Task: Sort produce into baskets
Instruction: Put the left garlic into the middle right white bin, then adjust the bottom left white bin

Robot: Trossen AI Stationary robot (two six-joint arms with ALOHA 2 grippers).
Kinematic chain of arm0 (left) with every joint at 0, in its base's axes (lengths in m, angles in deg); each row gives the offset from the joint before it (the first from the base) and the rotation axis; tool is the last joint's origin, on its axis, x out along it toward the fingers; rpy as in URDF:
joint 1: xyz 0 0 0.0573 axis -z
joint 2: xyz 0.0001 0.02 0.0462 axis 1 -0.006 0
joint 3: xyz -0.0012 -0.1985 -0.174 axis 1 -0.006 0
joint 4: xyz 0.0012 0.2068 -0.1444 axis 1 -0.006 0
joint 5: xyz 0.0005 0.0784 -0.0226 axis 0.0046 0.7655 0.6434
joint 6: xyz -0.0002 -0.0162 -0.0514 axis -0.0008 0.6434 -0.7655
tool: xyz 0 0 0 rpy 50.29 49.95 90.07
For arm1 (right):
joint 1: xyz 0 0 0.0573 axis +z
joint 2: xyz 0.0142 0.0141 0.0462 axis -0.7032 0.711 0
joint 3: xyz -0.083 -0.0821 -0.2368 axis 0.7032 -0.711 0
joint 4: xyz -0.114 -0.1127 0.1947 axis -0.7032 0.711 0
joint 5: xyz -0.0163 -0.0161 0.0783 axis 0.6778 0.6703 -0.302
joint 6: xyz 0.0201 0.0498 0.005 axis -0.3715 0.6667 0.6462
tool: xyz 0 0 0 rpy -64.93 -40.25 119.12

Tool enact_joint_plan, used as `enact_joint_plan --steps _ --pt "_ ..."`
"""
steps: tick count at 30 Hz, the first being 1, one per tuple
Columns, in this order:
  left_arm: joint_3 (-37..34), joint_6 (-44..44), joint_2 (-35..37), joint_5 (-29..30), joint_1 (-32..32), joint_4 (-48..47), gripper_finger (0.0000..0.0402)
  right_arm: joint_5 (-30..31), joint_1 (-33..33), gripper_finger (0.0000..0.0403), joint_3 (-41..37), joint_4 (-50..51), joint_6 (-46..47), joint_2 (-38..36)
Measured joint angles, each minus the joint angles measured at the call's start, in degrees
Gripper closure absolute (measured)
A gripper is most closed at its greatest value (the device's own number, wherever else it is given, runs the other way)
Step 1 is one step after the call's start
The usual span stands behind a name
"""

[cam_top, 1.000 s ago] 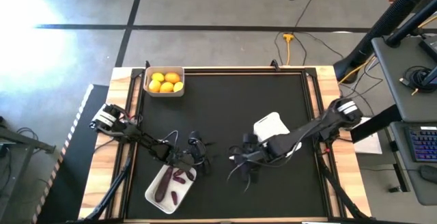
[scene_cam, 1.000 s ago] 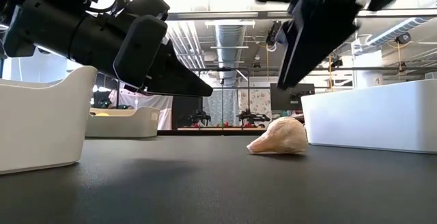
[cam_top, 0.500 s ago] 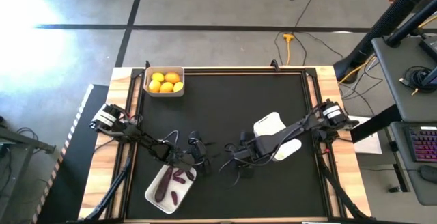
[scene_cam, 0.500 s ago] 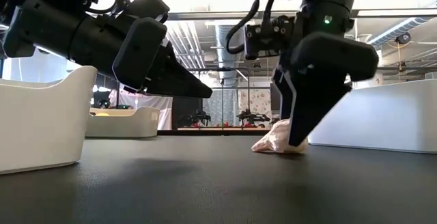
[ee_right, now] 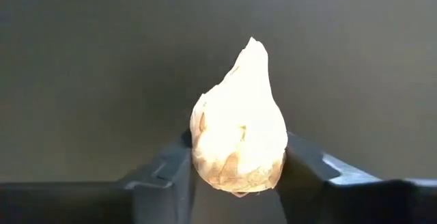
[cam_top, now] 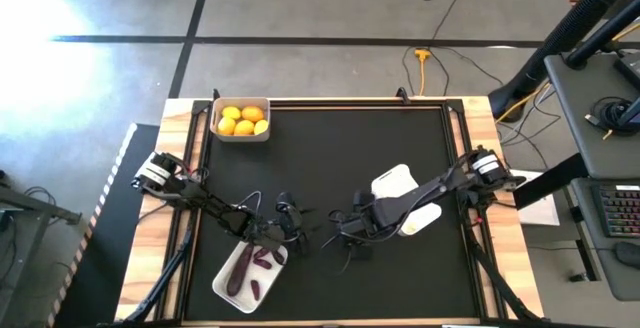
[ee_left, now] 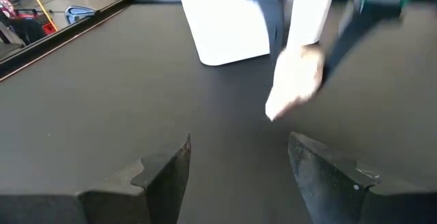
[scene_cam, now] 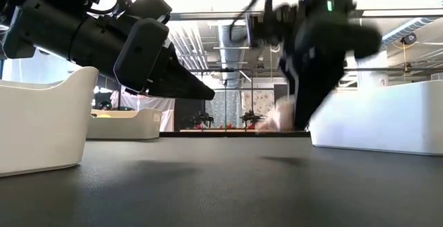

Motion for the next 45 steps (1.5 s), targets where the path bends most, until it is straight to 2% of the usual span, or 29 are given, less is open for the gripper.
enact_joint_plan --steps 4,7,10,15,17,23,27,30,33,36,39,41,43,45 --pt "0.00 0.00 0.00 -0.02 0.00 -0.13 0.0171 0.07 0.02 0.0290 4.47 8.79 0.35 -3.22" --pt "0.00 0.00 0.00 -0.02 0.00 -0.32 0.0171 0.37 0.02 0.0290 5.65 13.46 3.14 -6.42" --pt "-0.02 -0.49 -0.02 -0.06 0.00 -0.70 0.0171 3.20 0.26 0.0290 5.20 20.19 7.43 -9.91" --pt "-0.02 -3.26 -0.04 -1.74 0.00 -1.10 0.0171 9.07 0.55 0.0276 0.68 33.58 19.74 -15.68" --pt "-0.02 -3.32 -0.04 -3.42 0.00 -1.14 0.0171 9.05 0.52 0.0275 -3.05 34.00 22.94 -18.54" --pt "-0.02 -3.38 -0.04 -3.22 -0.07 -1.03 0.0171 6.99 0.54 0.0276 -14.94 29.99 27.61 -24.92" --pt "0.16 -1.87 0.11 -3.02 -0.07 -1.06 0.0171 2.28 0.52 0.0258 -21.90 22.42 26.94 -27.01" --pt "0.24 2.24 2.53 -3.15 -0.05 -1.80 0.0171 -0.40 0.52 0.0234 -23.74 19.90 25.97 -27.30" --pt "0.35 3.75 9.26 -5.99 0.33 -12.54 0.0171 -3.03 0.08 0.0207 -22.28 22.69 23.26 -27.12" --pt "0.33 -1.91 19.32 -8.41 0.91 -29.96 0.0171 -4.48 -1.18 0.0186 -17.52 28.16 21.22 -27.12" --pt "0.39 -10.43 30.58 -10.87 1.14 -49.05 0.0171 -1.96 -2.19 0.0174 -12.25 32.00 19.04 -27.33" --pt "0.37 -18.63 37.06 -15.89 1.07 -61.55 0.0171 -2.35 -2.48 0.0168 -9.61 31.74 17.57 -27.46" --pt "0.37 -27.04 42.39 -19.71 1.24 -71.10 0.0171 -3.56 -2.49 0.0163 -7.85 31.44 15.54 -27.35" --pt "0.36 -34.47 46.62 -21.75 1.52 -79.53 0.0171 -2.21 -2.47 0.0158 -6.69 28.78 11.78 -27.23"
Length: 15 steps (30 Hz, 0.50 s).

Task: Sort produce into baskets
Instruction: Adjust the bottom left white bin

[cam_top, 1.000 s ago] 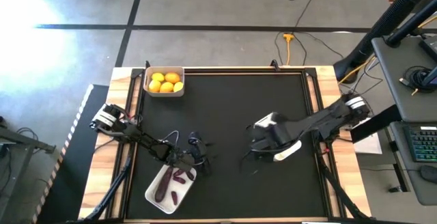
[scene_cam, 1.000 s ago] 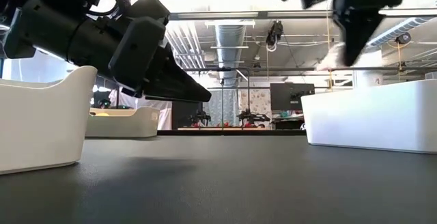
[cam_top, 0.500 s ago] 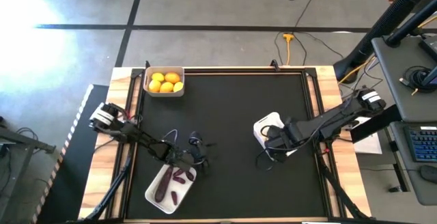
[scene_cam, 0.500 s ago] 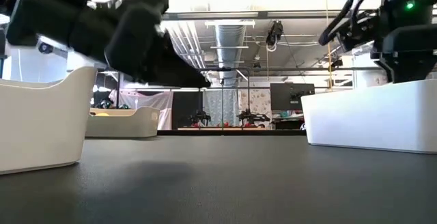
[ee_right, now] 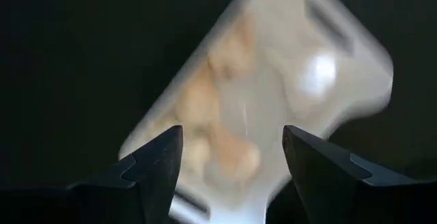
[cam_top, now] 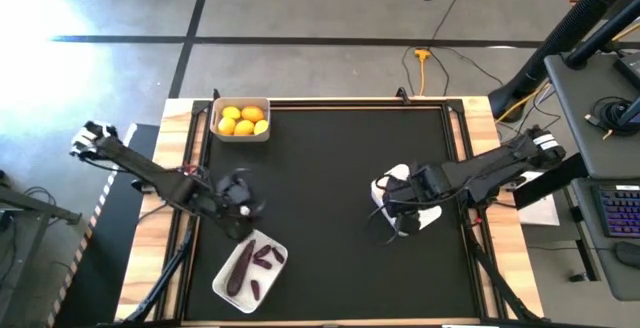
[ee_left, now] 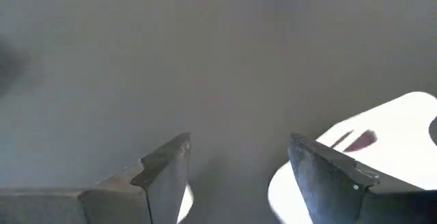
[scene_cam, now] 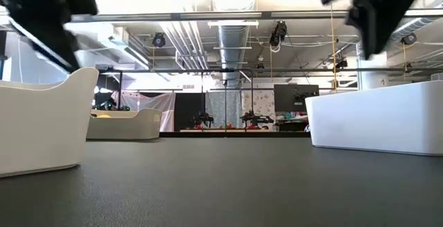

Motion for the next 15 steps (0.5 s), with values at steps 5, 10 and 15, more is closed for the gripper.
enact_joint_plan --steps 5,10,15 --pt "-0.06 -8.87 5.12 2.76 -0.17 -12.54 0.0177 4.84 -1.06 0.0150 -2.02 -20.55 -18.45 0.15" --pt "-0.42 -11.38 3.94 3.65 -0.44 -13.03 0.0188 -9.97 -4.32 0.0150 -9.06 -53.94 -37.91 2.14" --pt "-0.49 -11.62 -0.02 3.30 -0.31 -15.50 0.0195 -14.77 -6.46 0.0148 -12.32 -77.21 -45.79 11.04"
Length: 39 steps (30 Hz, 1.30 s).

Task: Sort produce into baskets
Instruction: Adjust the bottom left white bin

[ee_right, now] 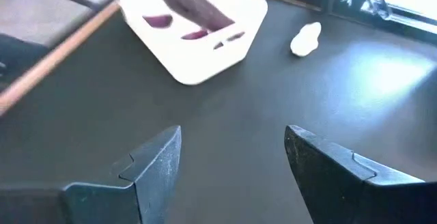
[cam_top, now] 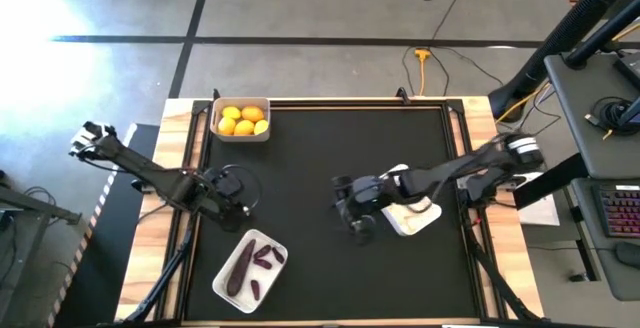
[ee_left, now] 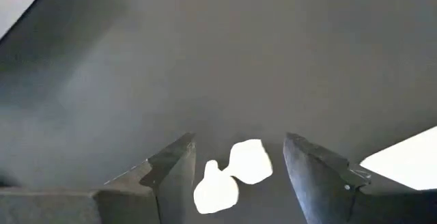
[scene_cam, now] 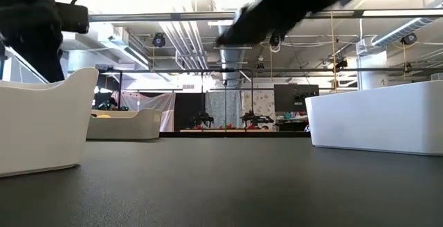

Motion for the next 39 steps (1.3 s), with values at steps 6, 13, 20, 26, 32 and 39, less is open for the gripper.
enact_joint_plan --steps 6,13,20,26,32,39 --pt "0.31 2.80 -2.51 -3.38 -0.28 -1.20 0.0204 -1.07 -0.40 0.0152 7.10 -9.29 -1.99 17.66" --pt "2.31 2.46 -2.01 -5.63 -0.22 -6.62 0.0215 -7.22 -0.20 0.0178 24.26 -9.09 -3.33 32.74" --pt "1.59 -2.93 -2.08 -8.62 -0.28 -12.53 0.0217 -20.08 2.20 0.0197 35.82 -6.62 -0.42 38.93" --pt "1.40 -4.67 -3.50 -8.57 -0.30 -10.83 0.0217 -14.08 3.89 0.0218 38.13 5.22 -6.33 36.71" --pt "1.27 -10.31 -5.85 -9.53 -0.92 -11.97 0.0228 -11.77 3.86 0.0243 38.00 8.02 -5.85 36.42" --pt "1.92 -13.84 -5.69 -13.65 -1.55 -12.07 0.0252 -15.74 6.86 0.0267 38.38 1.36 -6.16 39.94"
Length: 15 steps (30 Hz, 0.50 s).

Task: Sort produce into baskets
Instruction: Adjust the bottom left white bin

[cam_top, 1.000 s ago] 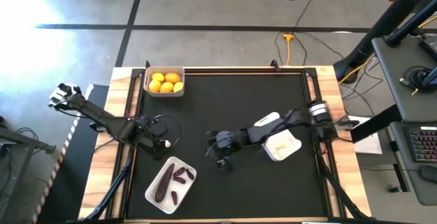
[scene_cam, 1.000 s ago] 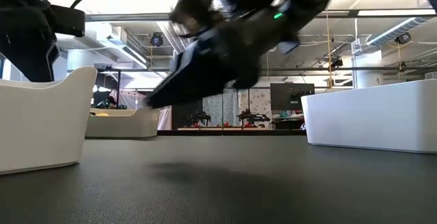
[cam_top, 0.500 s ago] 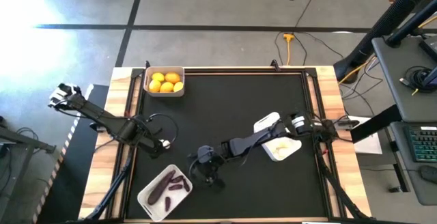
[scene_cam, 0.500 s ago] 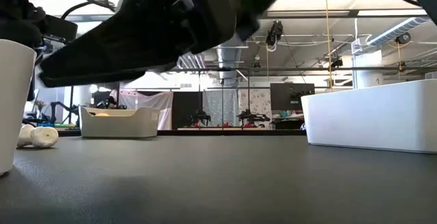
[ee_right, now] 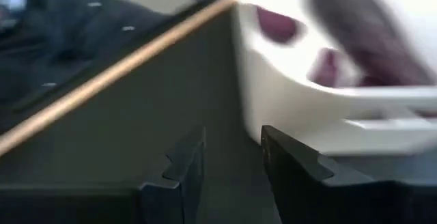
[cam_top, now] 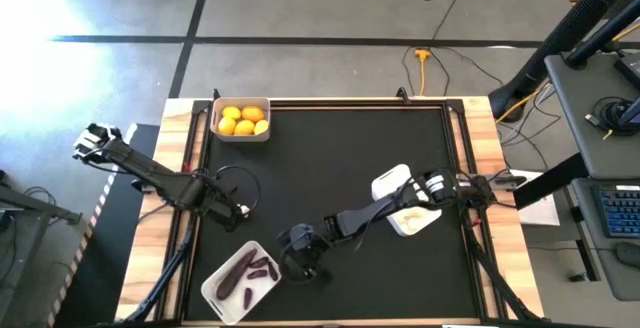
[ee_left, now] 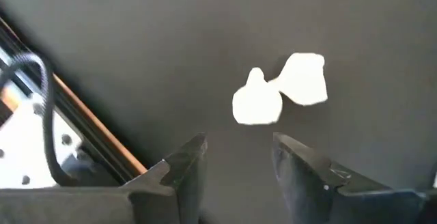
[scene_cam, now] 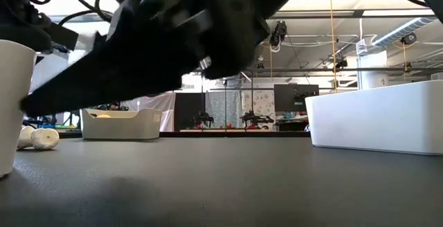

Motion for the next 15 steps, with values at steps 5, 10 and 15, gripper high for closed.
enact_joint_plan --steps 5,10,15 --pt "0.14 -3.09 -0.05 -0.94 -0.08 -0.05 0.0260 -3.32 1.54 0.0283 0.30 -0.79 -3.97 -0.36" --pt "0.14 -4.26 -0.26 0.45 -0.13 -0.23 0.0260 -0.43 -0.47 0.0297 0.28 2.14 -2.61 -0.42" --pt "0.14 -4.23 -0.50 0.53 -0.13 -0.22 0.0261 7.28 -3.19 0.0310 0.28 1.43 -0.77 0.89"
